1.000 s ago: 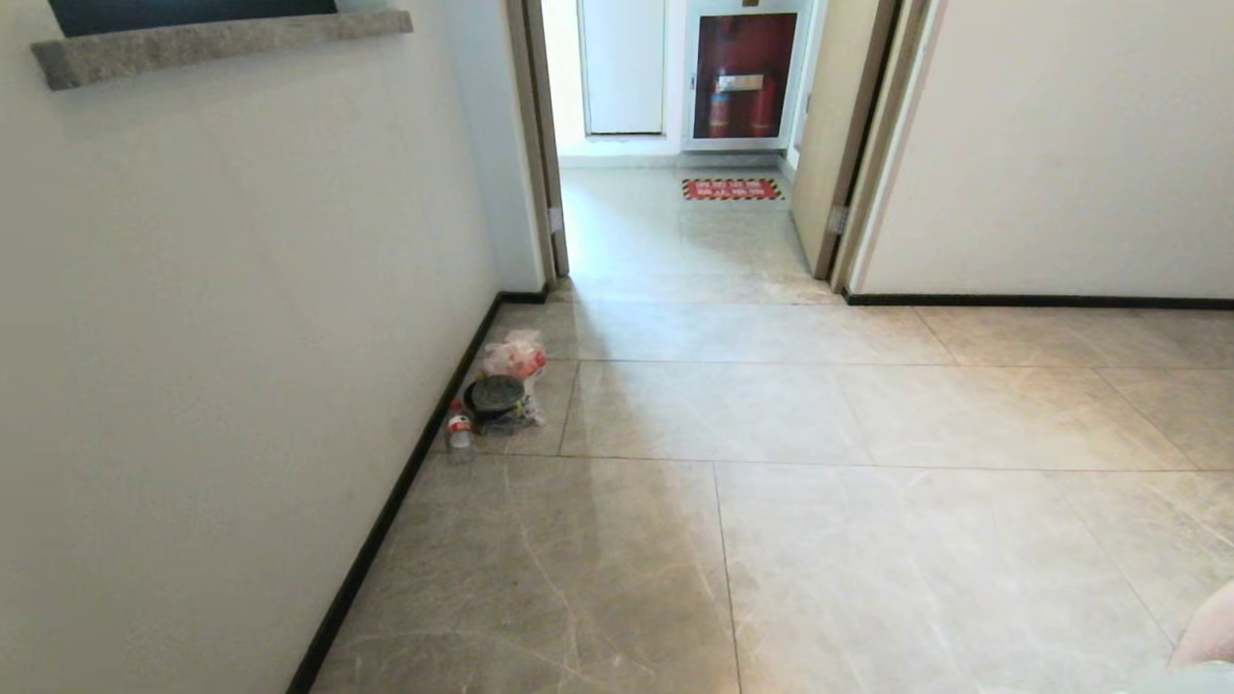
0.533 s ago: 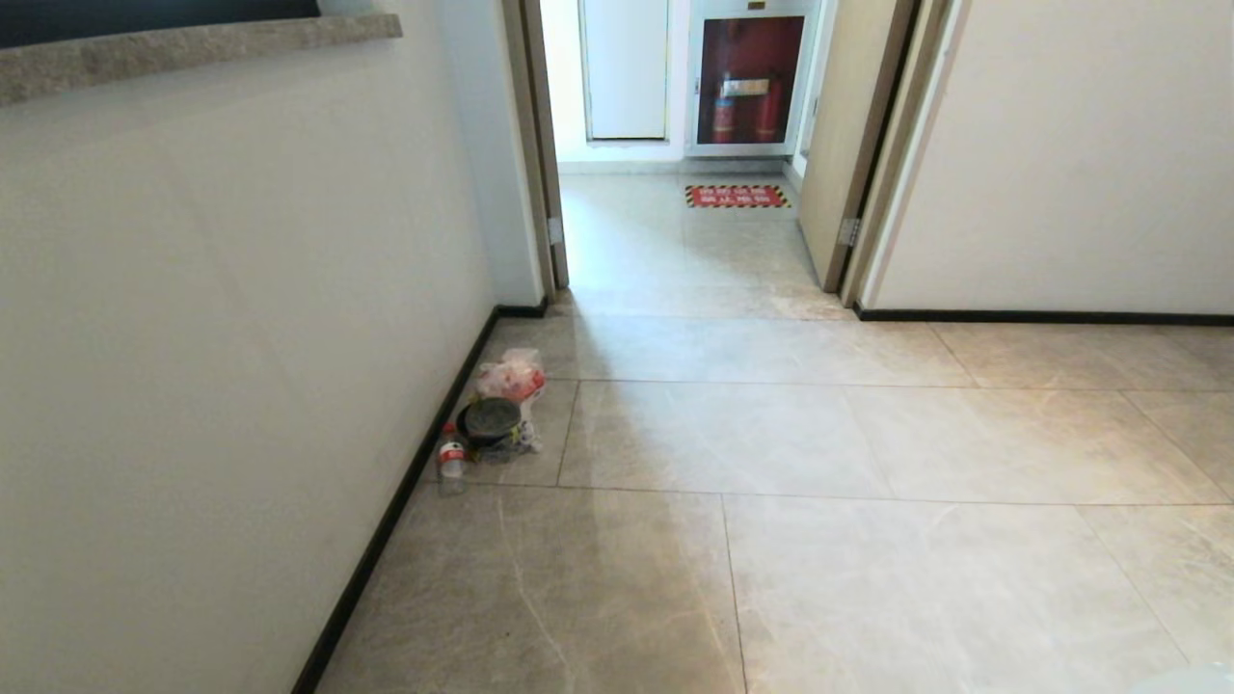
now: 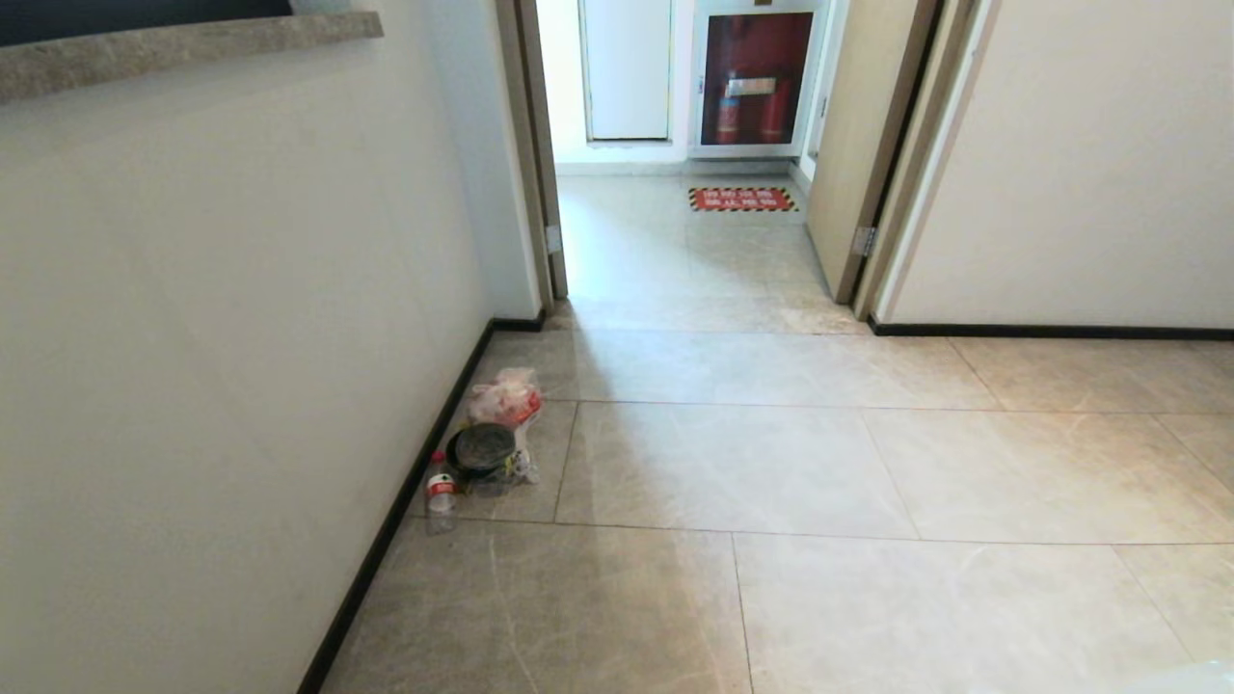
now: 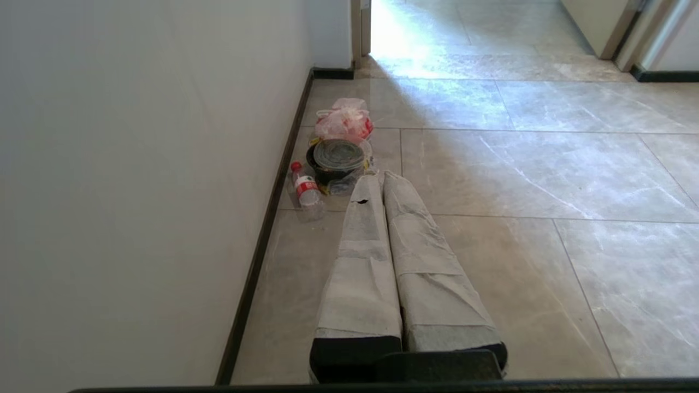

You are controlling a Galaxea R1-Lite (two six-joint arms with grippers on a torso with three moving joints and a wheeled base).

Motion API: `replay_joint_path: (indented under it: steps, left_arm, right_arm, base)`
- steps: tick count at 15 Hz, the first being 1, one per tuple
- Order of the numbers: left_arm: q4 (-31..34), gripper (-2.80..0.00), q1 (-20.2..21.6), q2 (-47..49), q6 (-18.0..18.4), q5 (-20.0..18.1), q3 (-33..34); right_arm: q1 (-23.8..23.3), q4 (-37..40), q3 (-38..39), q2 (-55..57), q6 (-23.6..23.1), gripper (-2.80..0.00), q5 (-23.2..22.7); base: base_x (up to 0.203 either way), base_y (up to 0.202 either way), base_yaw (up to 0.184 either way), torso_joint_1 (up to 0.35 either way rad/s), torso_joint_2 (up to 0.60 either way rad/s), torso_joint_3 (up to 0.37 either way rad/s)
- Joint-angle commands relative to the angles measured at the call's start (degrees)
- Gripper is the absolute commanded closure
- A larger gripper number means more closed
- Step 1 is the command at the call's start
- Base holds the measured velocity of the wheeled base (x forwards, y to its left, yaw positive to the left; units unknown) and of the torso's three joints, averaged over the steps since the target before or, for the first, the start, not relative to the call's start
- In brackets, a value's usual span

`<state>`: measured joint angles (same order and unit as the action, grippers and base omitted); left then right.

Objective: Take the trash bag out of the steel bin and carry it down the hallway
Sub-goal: Put the trash bag at the door

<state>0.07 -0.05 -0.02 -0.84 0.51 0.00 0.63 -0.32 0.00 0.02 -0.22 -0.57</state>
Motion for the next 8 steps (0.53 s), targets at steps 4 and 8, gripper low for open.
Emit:
replay_joint_path:
  steps: [4, 8]
  left_arm:
    - [0.02, 0.00, -0.04, 0.02, -0.04, 0.02, 0.09]
    - [0.02, 0.00, -0.04, 0.02, -0.04, 0.02, 0.09]
  right_arm:
    - [-0.02, -0.03, 0.09, 0.06, -0.04, 0.00, -0.04]
    - [-0.02, -0.03, 0.09, 0.06, -0.04, 0.00, -0.04]
  base:
    - [0.194, 0.000, 0.000, 0.003, 0.00, 0.001]
    - [0.193, 0.000, 0.001, 0.002, 0.00, 0.002]
